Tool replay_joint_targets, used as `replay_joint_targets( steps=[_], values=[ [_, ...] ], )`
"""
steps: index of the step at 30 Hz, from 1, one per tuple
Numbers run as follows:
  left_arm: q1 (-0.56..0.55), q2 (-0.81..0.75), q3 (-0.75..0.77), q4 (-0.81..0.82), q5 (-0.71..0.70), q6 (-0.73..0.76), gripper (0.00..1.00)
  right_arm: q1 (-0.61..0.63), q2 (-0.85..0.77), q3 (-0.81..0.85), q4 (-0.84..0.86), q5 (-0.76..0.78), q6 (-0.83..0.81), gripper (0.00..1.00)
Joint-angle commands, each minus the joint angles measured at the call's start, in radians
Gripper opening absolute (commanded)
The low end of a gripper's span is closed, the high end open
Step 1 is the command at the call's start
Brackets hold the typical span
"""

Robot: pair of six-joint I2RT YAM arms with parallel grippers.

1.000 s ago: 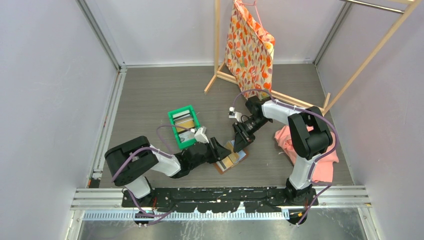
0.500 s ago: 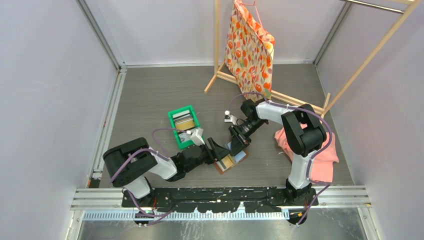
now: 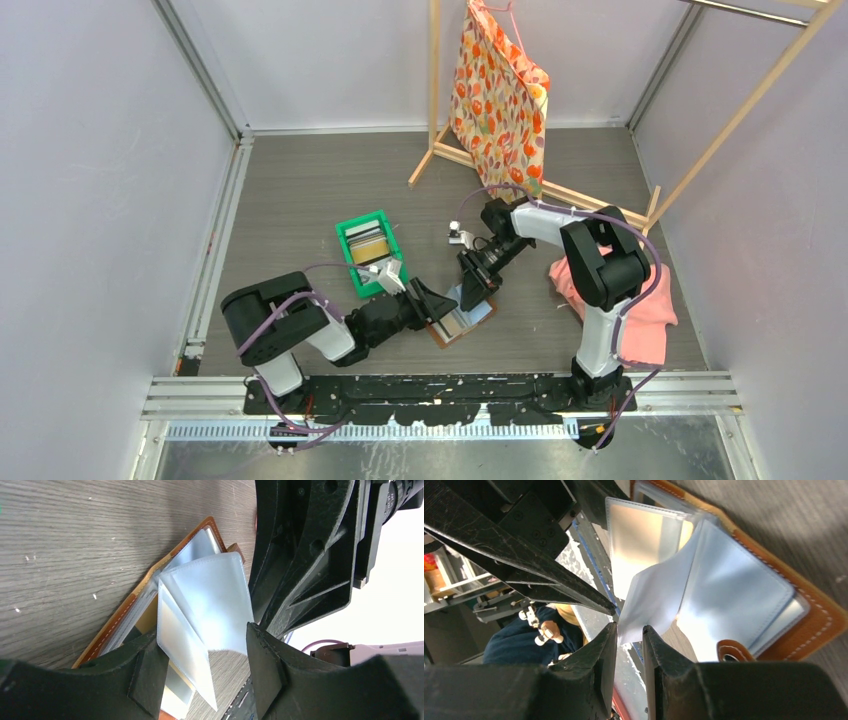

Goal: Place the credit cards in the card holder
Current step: Turn over the card holder at the center of the board.

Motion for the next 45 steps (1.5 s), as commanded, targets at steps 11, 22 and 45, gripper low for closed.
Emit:
replay_joint_targets(
  steps=[11, 22, 45],
  values=[
    [0.015, -0.071, -0.022, -0.049, -0.015, 0.004, 0.54, 0.005, -0.06, -0.009, 0.121, 0.236, 0.093, 0.28],
    [0.016, -0.345, 0.06, -0.648, -0.051, 0.041, 0.44, 0.004, -0.075, -0.006, 0.121, 0.248, 0.091, 0.34],
    [0.042, -0.476, 0.228, -0.882, 0.084, 0.316, 0.37, -0.049, -0.122, -0.037, 0.141, 0.233, 0.132, 0.01]
  ],
)
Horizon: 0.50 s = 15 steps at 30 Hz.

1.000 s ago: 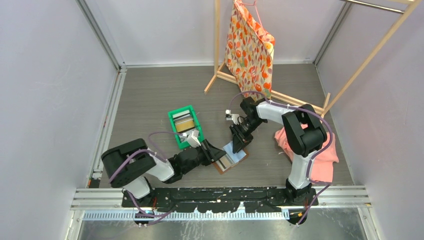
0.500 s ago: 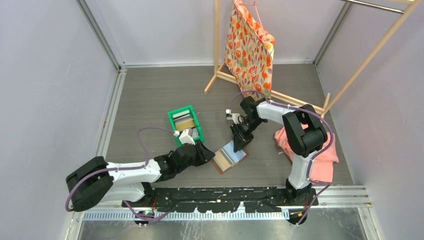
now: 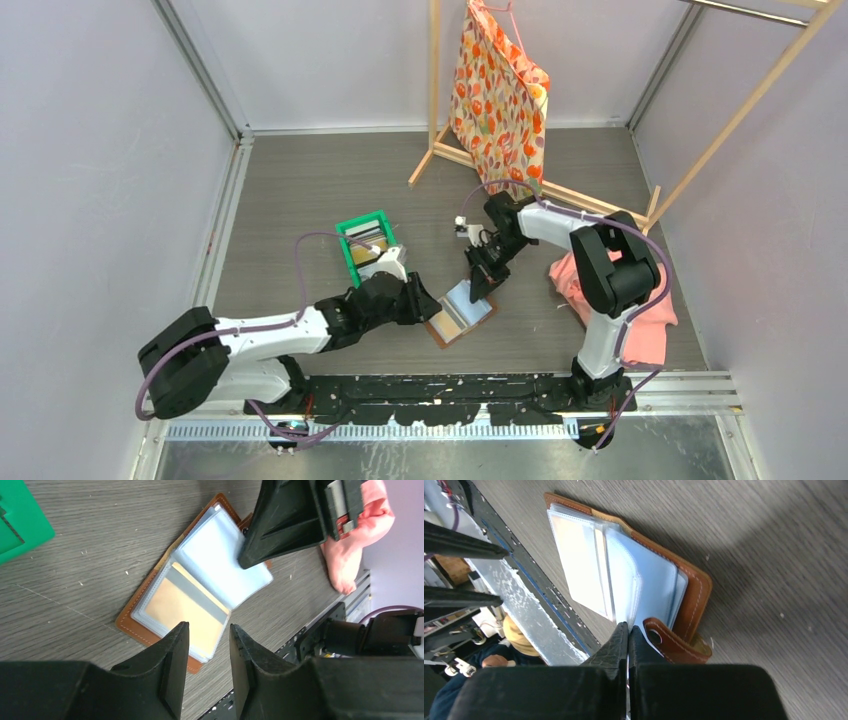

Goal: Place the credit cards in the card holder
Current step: Turn over the card holder at the center of the board, then pick up the credit card from the storage box.

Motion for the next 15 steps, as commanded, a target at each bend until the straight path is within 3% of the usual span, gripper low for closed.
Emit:
replay_joint_targets(
  steps=[1, 5, 8, 11, 15],
  values=[
    [0.016, -0.009, 0.045, 0.009, 0.024, 0.083, 0.37, -0.053, -0.076, -0.034, 0.022, -0.057, 0.045, 0.01],
    [0.095, -0.096, 0.125, -0.158, 0.058, 0.24, 0.41, -0.099, -0.1, -0.063, 0.047, -0.066, 0.065, 0.01],
    [0.195, -0.136, 0.22, -0.347, 0.152, 0.41, 0.5, -0.104, -0.093, -0.041, -0.001, -0.082, 0.005, 0.03],
    [0.266, -0.129, 0.372, -0.601, 0.184, 0.623, 0.62, -0.103, -0.101, -0.011, -0.072, -0.105, -0.072, 0.17],
    [0.29, -0.038, 0.569, -0.895, 0.058, 0.902, 0.8, -0.104, -0.135, 0.025, -0.158, -0.135, -0.182, 0.32]
  ],
)
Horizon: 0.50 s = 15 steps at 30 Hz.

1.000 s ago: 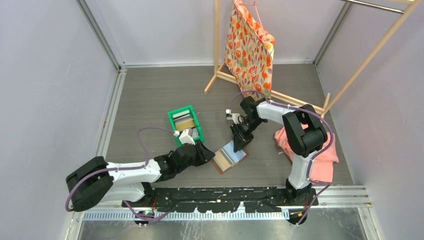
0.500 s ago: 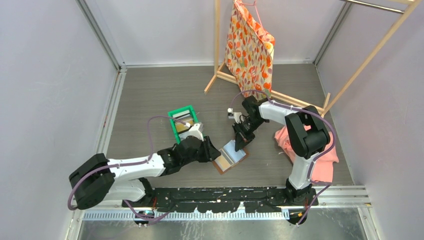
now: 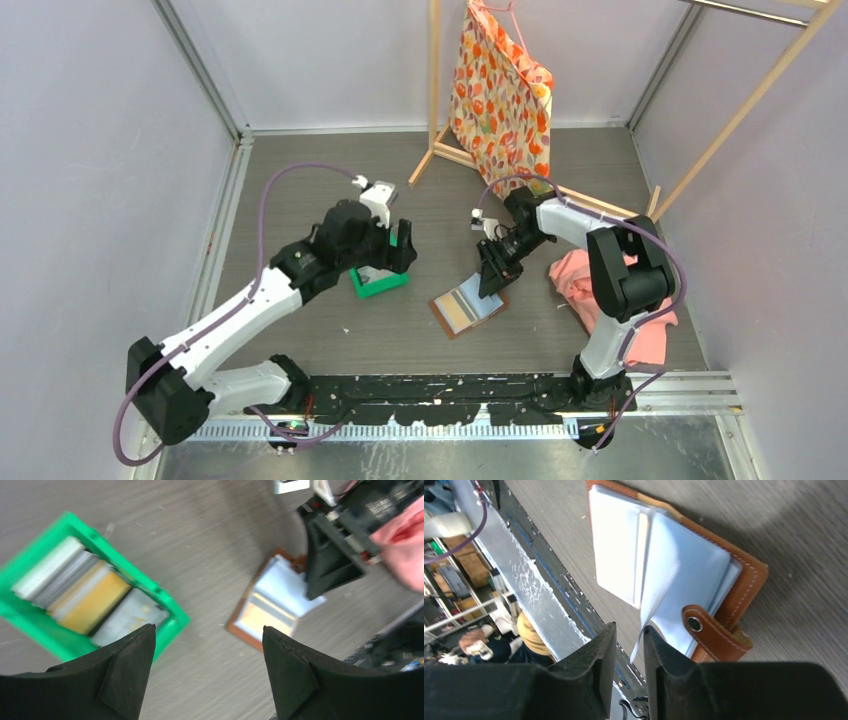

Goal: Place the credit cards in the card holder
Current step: Pick up the credit card from the storage box.

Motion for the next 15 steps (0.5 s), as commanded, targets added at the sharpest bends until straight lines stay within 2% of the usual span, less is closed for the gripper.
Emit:
replay_joint_targets(
  steps=[1, 4, 7, 12, 15],
  values=[
    [0.016, 0.096, 0.203, -0.427, -0.089, 0.427, 0.81, 0.005, -0.093, 0.07, -0.119, -0.064, -0.153, 0.35],
    [0.018, 0.201, 0.293, -0.561, -0.161, 0.663, 0.82, 0.006, -0.149, 0.085, -0.156, -0.058, -0.211, 0.39],
    [0.02, 0.286, 0.334, -0.618, -0.194, 0.805, 0.81, 0.005, -0.215, 0.1, -0.172, -0.034, -0.252, 0.42],
    [0.05, 0.388, 0.396, -0.605, -0.192, 0.894, 0.81, 0.005, -0.298, 0.211, -0.224, -0.01, -0.285, 0.45],
    [0.072, 0.421, 0.42, -0.566, -0.181, 0.911, 0.73, 0.006, -0.293, 0.304, -0.281, -0.034, -0.299, 0.46]
  ],
)
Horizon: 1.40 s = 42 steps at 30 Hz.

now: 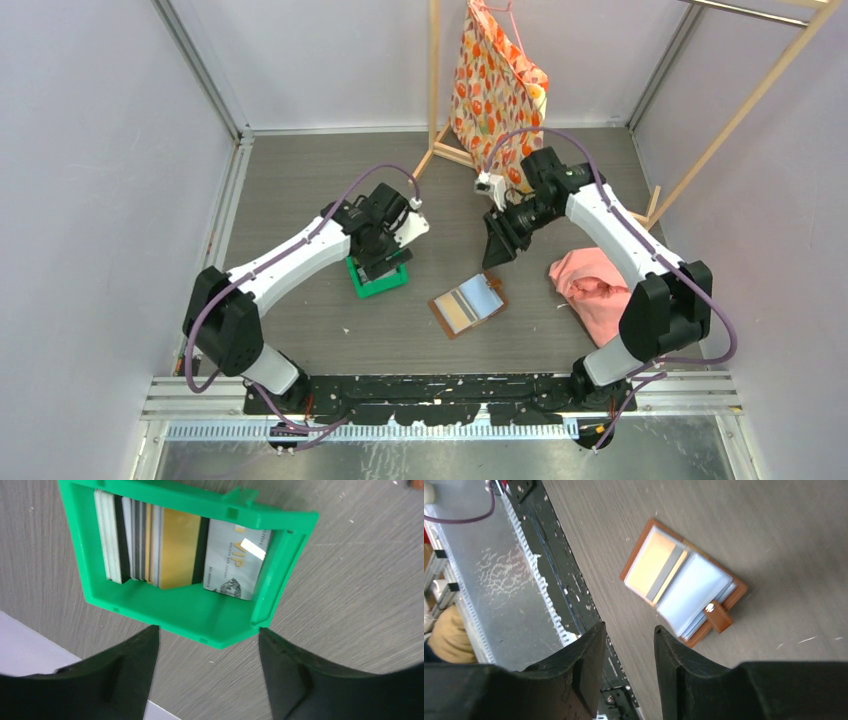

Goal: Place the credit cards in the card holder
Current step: Pick up the credit card from the storage box.

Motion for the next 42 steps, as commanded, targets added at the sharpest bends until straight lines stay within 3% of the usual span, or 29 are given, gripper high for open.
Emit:
replay_joint_targets(
  steps=[1, 6, 12, 22, 42],
  values=[
    [0.041, 0.015, 0.082, 0.029, -0.007, 0.115, 0.68, 0.005, -0.028, 0.133, -0.07, -0.04, -0.047, 0.46],
    [0.124, 0.042, 0.108, 0.08, 0.098, 0.124, 0.59, -0.017, -0.031, 0.05, -0.008, -0.072, -0.063, 0.46],
    [0.214, 0.105, 0.117, 0.139, 0.229, 0.155, 0.57, -0.039, -0.021, 0.009, 0.018, -0.11, -0.062, 0.46],
    [0.224, 0.287, 0.196, 0.116, 0.19, 0.162, 0.5, -0.063, -0.009, -0.013, 0.015, -0.124, -0.072, 0.45],
    [0.194, 0.238, 0.067, 0.161, 0.181, 0.241, 0.5, -0.072, 0.002, -0.009, -0.007, -0.14, -0.088, 0.45]
  ],
)
